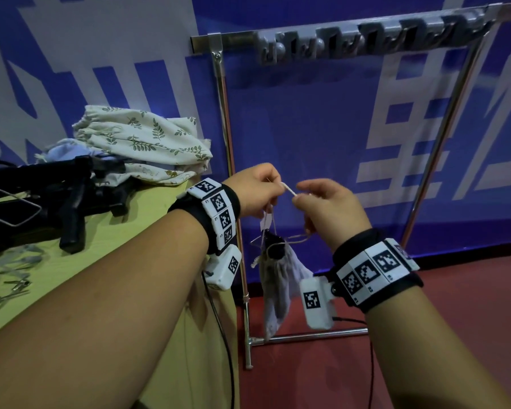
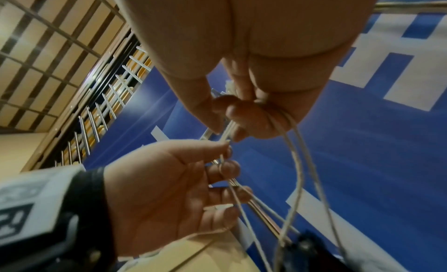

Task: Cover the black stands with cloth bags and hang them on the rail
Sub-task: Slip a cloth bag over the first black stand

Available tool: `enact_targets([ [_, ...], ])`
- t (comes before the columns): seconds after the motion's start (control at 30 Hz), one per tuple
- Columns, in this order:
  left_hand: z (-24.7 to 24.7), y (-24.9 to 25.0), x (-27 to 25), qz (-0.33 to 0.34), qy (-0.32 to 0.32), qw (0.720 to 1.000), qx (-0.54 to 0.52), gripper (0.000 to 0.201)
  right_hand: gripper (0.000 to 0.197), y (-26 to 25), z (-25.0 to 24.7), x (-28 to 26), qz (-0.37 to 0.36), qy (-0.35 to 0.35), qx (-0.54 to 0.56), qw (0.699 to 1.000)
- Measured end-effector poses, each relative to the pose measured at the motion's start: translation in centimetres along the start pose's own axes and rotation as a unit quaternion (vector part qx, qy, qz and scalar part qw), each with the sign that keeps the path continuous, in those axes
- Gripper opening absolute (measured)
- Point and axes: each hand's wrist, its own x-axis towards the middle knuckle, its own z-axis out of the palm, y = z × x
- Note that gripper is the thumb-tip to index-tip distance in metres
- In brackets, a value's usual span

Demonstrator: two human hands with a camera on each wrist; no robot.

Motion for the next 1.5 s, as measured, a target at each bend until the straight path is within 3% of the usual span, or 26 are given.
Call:
enact_targets([
  [0.07, -0.1, -0.3, 0.3, 0.017, 0.043, 0.998, 0.03, 0.011, 0.005, 0.4, 0.1, 0.1, -0.004, -0.001, -0.059, 0.998],
  [0.13, -0.1, -0.5, 0.6, 0.023, 0.08, 0.996, 0.031, 0.013, 0.013, 0.8, 0.3, 0.3, -0.02, 0.026, -0.083, 0.996],
  [0.3, -0.3, -0.1, 0.8, 0.025, 0.132, 0.99, -0.051, 0.016, 0.014, -0.8, 1.3, 1.7, -0.024, 0.067, 0.032, 0.997],
  [0.47, -1.7, 1.7, 0.9, 0.017, 0.173, 0.981, -0.082, 0.016, 0.012, -4.4, 1.6, 4.1, -0.051, 0.075, 0.034, 0.995],
  [0.67, -4.4, 5.9, 2.0, 0.043, 0.159, 0.98, -0.113, 0.024, 0.01, -9.2, 1.1, 8.0, -0.123, 0.065, 0.003, 0.99],
  [0.93, -8.1, 12.4, 5.2, 0.056, 0.219, 0.96, -0.163, 0.019, 0.009, -15.7, 0.9, 13.8, -0.2, 0.086, -0.068, 0.974],
  [1.1, -9.6, 14.2, 6.8, 0.045, 0.274, 0.946, -0.169, 0.017, 0.013, -18.4, 1.8, 16.5, -0.209, 0.086, -0.137, 0.965],
  [1.27, -10.1, 14.4, 8.7, 0.028, 0.277, 0.948, -0.154, 0.016, 0.016, -19.4, 2.5, 17.8, -0.186, 0.089, -0.218, 0.954],
  [1.5, -9.1, 12.6, 10.7, -0.003, 0.254, 0.957, -0.138, 0.017, 0.026, -17.2, 3.5, 19.0, -0.175, 0.07, -0.28, 0.941],
])
